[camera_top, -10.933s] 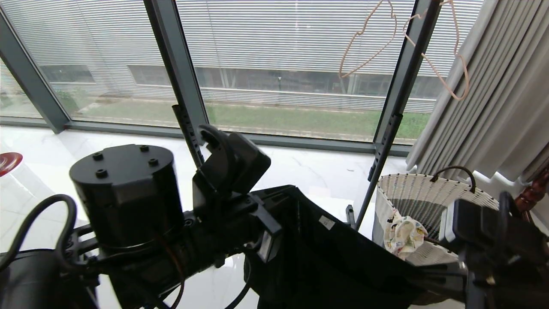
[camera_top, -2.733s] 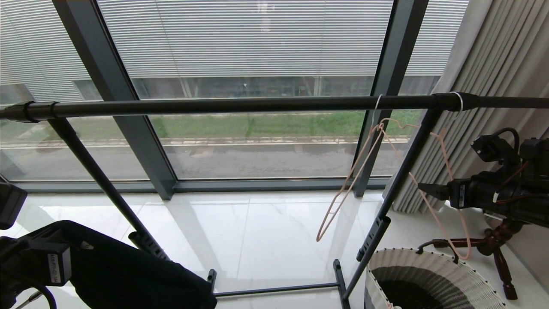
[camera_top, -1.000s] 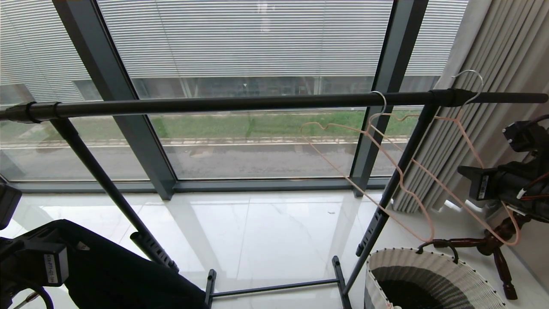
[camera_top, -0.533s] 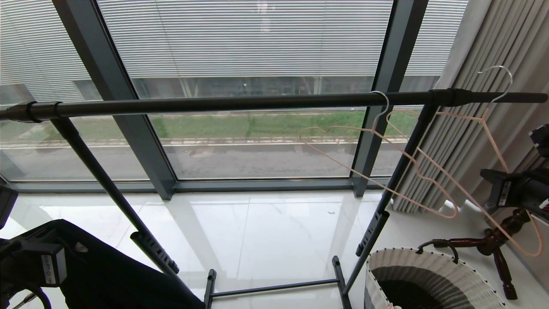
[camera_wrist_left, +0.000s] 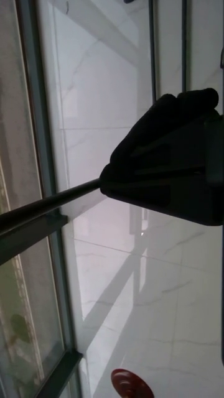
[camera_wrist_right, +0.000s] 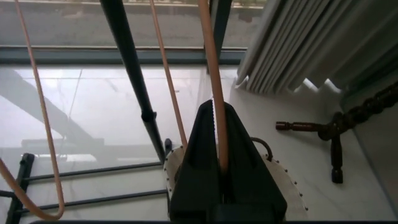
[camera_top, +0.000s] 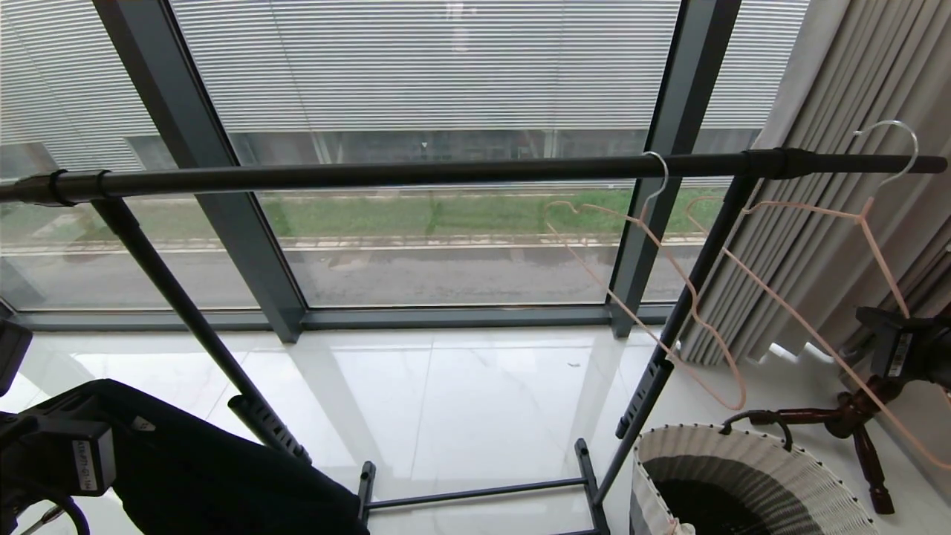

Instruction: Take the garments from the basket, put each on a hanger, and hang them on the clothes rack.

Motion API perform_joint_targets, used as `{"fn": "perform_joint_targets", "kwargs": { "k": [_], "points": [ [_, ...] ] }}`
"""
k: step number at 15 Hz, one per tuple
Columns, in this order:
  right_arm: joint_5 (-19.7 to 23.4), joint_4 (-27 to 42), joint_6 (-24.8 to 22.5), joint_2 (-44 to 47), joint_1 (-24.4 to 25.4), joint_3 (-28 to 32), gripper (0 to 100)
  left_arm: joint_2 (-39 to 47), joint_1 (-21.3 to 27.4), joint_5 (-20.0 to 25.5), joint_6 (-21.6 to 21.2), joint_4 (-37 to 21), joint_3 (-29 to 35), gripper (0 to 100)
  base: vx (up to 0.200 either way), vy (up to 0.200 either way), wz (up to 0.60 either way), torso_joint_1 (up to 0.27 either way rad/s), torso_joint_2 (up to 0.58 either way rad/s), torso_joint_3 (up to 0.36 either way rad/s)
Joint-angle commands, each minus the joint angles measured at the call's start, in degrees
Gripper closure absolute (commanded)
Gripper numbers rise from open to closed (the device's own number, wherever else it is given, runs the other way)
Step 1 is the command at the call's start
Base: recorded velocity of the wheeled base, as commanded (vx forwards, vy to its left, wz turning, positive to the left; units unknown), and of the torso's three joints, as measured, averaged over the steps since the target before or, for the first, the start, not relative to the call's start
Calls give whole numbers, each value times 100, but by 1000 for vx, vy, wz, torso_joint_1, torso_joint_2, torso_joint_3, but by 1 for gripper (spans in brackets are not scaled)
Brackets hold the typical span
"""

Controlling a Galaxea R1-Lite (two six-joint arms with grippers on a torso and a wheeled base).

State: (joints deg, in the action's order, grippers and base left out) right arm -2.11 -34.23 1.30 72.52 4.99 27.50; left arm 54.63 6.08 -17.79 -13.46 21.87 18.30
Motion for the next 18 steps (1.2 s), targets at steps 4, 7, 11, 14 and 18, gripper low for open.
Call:
{"fn": "perform_joint_targets", "kwargs": {
  "k": [4,7,11,14,18],
  "points": [
    [0,-5,-16,-353,2,-324,100,4,-2,3,1,1,-2,100,-200,0,0,-2,-4,4],
    [0,4,-25,-502,2,-483,100,4,-2,3,1,1,-2,100,-200,0,0,2,-1,1],
    [9,4,-34,-713,2,-527,100,13,16,3,1,1,-10,100,-100,0,0,2,1,4],
    [141,198,-34,-1038,152,-500,100,39,622,12,10,1,33,100,0,0,0,0,0,0],
    [466,839,-78,-1381,1549,-52,100,734,1633,-14,590,1,930,100,0,0,0,0,0,0]
  ]
}}
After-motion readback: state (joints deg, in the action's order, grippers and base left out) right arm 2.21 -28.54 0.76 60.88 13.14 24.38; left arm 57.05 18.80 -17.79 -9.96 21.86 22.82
